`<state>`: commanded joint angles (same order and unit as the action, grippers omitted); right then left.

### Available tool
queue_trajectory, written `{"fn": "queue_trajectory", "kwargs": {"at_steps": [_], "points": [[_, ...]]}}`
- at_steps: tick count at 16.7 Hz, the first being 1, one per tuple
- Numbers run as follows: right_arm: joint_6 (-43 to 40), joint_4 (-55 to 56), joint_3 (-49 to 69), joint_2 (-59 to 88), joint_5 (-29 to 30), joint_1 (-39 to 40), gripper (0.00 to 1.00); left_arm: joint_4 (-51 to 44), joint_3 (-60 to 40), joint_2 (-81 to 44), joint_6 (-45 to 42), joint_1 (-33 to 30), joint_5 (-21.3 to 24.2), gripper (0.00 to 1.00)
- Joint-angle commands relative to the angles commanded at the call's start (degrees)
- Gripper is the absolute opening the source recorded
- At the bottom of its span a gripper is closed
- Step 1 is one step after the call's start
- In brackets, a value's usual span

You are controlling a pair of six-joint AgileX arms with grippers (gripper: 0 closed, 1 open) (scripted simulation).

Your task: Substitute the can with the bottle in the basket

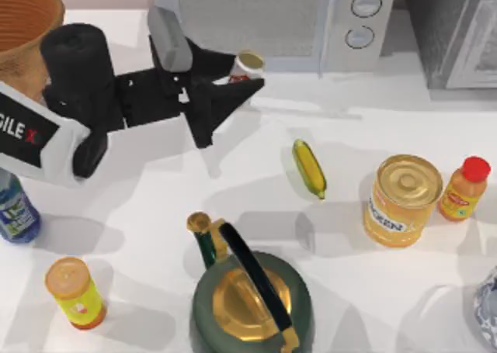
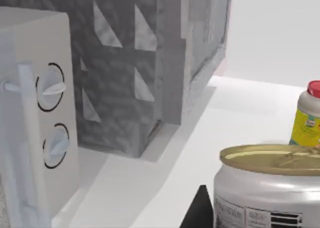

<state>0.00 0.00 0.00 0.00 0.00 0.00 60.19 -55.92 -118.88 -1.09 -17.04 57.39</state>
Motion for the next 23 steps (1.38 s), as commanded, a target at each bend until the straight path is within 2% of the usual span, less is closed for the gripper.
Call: {"fn": "queue_trajectory", "kwargs": {"at_steps": [4,7,14,23], "points": [[0.0,0.0,0.0,0.0,0.0,0.0,1.00,9.1,-8.2,-17.9,-0.2,-2.5,8.7,0.00],[0.0,0.0,0.0,0.0,0.0,0.0,1.00,13.5,-12.5,-25.4,-0.3,-3.9,12.7,0.00],[0.0,0.0,0.0,0.0,0.0,0.0,1.00,15.0,-14.1,-27.8,-0.4,-4.4,14.0,0.00],[0.0,0.0,0.0,0.0,0.0,0.0,1.00,15.0,-14.1,-27.8,-0.4,-4.4,14.0,0.68]]}}
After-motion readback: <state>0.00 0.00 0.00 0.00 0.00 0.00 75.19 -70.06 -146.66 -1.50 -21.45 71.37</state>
